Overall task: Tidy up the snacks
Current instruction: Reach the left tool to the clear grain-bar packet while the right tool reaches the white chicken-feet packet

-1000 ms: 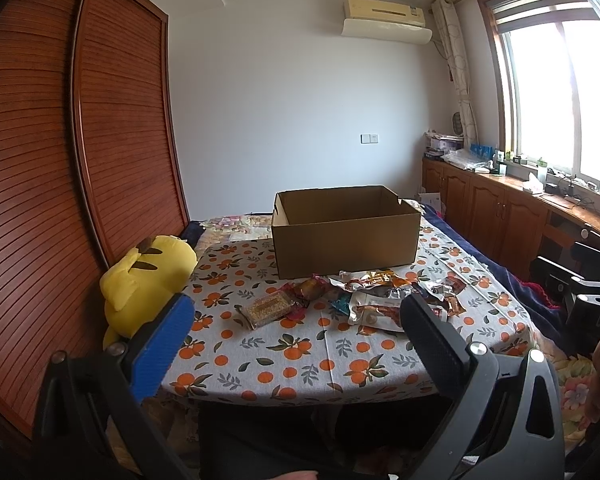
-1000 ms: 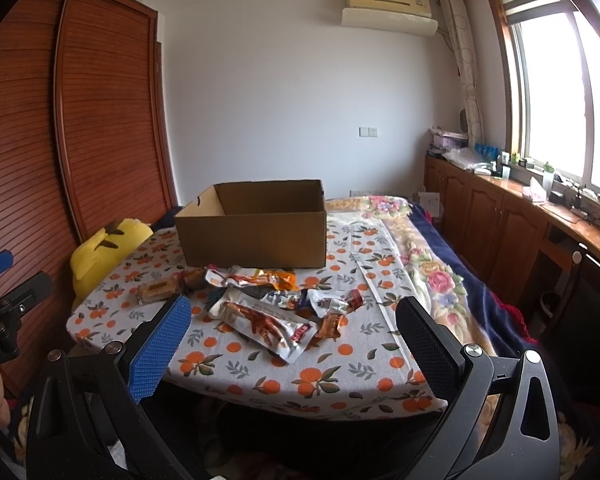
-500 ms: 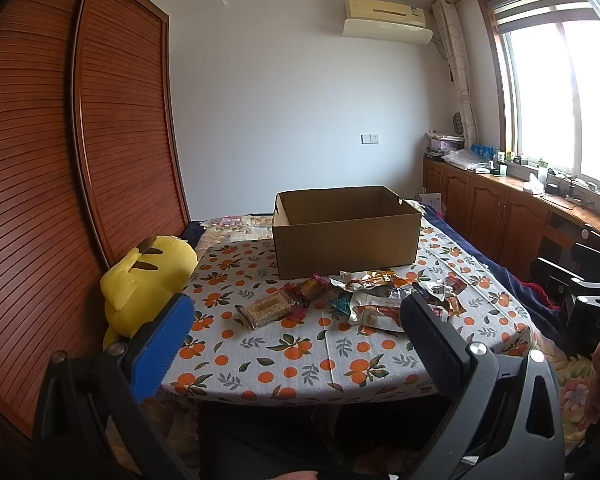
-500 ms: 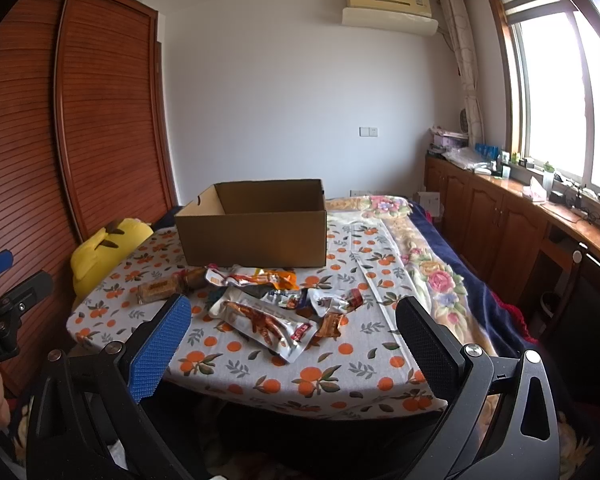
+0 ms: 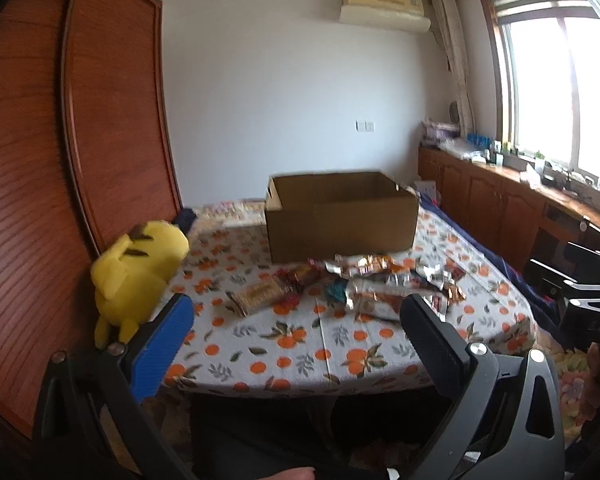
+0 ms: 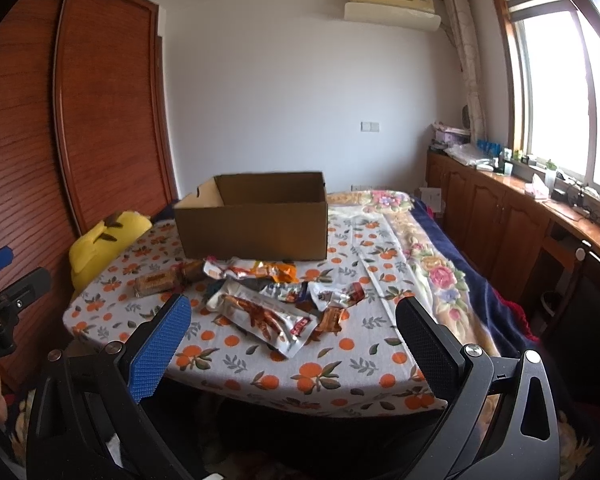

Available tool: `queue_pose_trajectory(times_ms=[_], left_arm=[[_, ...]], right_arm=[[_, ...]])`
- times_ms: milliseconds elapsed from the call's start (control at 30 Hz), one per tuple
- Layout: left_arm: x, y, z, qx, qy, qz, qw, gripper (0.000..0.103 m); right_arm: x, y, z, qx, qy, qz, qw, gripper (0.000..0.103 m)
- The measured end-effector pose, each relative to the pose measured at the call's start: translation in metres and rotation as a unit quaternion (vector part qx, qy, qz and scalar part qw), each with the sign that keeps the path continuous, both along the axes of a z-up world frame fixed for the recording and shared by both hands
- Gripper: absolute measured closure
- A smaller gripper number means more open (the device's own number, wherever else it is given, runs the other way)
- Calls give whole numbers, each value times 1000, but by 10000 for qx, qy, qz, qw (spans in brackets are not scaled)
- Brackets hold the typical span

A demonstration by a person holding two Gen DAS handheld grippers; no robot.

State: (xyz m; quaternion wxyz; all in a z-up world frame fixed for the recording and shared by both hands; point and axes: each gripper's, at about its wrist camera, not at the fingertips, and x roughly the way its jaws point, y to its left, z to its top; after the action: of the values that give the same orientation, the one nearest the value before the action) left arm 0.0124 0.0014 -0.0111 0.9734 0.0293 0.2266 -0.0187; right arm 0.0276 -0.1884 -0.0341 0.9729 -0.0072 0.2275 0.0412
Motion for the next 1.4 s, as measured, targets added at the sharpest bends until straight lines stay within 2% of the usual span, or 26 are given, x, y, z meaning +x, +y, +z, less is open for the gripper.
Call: queue_pose_trajectory(times_ms=[267,367,700,900,1000,1233,1333,1400], left_arm=[[48,3,-33,40,541,-141,9984,0],[62,4,-39,-28,655,-303,9974,0],[117,11,-71,200,1111,-524,9922,0],[140,21,-82,225,1291,-588,9896,2],[152,28,-87,74,1505,-708,9860,2],[180,46,-92,164,1642,-743,9835,2],[192,56,-95,85,1762,-848,9807,9],[201,63,-97,80,1802,-879,9797,9]], right_arm=[[44,2,-30,-149,384,153,9990,0],[58,2,-36,-149,489,370,9980,0],[118,6,-64,-145,969,1170,9883,0],[151,16,-87,-218,1366,1775,9743,4],[167,25,-99,-343,1653,2088,9633,8],[197,35,-121,-440,2112,2385,9469,10],[204,42,-126,-566,2266,2500,9396,10],[208,48,-129,-689,2308,2575,9358,11]])
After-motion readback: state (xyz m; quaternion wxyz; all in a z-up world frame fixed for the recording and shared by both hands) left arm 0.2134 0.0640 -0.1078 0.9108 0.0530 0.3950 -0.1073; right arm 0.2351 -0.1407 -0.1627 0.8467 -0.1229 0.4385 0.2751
